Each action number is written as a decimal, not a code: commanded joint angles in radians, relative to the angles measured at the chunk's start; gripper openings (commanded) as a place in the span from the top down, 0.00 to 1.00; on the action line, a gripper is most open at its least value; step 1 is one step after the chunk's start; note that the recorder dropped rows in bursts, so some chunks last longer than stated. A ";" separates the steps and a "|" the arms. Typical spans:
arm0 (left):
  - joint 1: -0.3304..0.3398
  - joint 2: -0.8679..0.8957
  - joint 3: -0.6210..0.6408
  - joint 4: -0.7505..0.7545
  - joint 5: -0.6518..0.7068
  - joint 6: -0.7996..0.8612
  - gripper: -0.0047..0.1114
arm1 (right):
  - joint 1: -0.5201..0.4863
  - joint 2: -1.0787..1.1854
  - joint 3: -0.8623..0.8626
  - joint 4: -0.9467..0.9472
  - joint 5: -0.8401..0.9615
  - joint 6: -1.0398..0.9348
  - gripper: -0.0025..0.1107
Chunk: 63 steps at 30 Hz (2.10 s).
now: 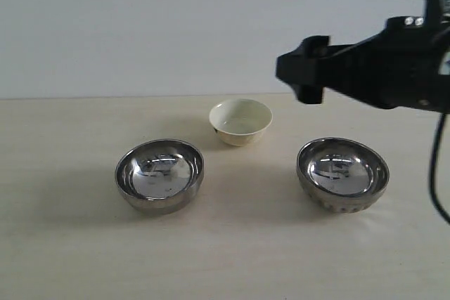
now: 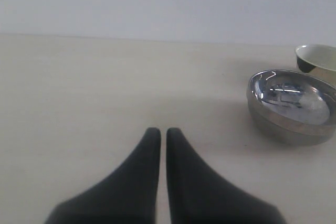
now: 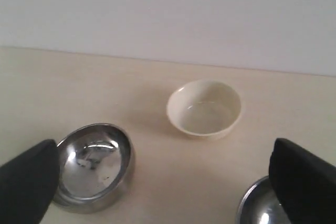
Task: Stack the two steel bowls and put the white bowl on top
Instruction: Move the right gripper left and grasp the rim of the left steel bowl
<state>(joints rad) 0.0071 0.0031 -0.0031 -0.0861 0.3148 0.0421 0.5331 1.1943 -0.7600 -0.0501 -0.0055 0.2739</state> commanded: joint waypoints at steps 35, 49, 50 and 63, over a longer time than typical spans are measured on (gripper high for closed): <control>-0.005 -0.003 0.003 0.000 -0.008 -0.005 0.93 | 0.199 0.912 -0.351 0.018 -0.329 0.266 0.06; -0.005 -0.003 0.003 0.000 -0.008 -0.005 0.93 | 0.208 0.947 -0.390 0.013 -0.300 0.298 0.17; -0.005 -0.003 0.003 0.000 -0.008 -0.005 0.93 | 0.208 0.947 -0.390 0.013 -0.298 0.300 0.24; -0.005 -0.003 0.003 0.000 -0.008 -0.005 0.93 | 0.208 0.943 -0.390 0.013 -0.293 0.363 0.98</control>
<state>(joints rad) 0.0071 0.0031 -0.0031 -0.0861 0.3148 0.0421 0.7411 2.1427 -1.1453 -0.0344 -0.2942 0.6258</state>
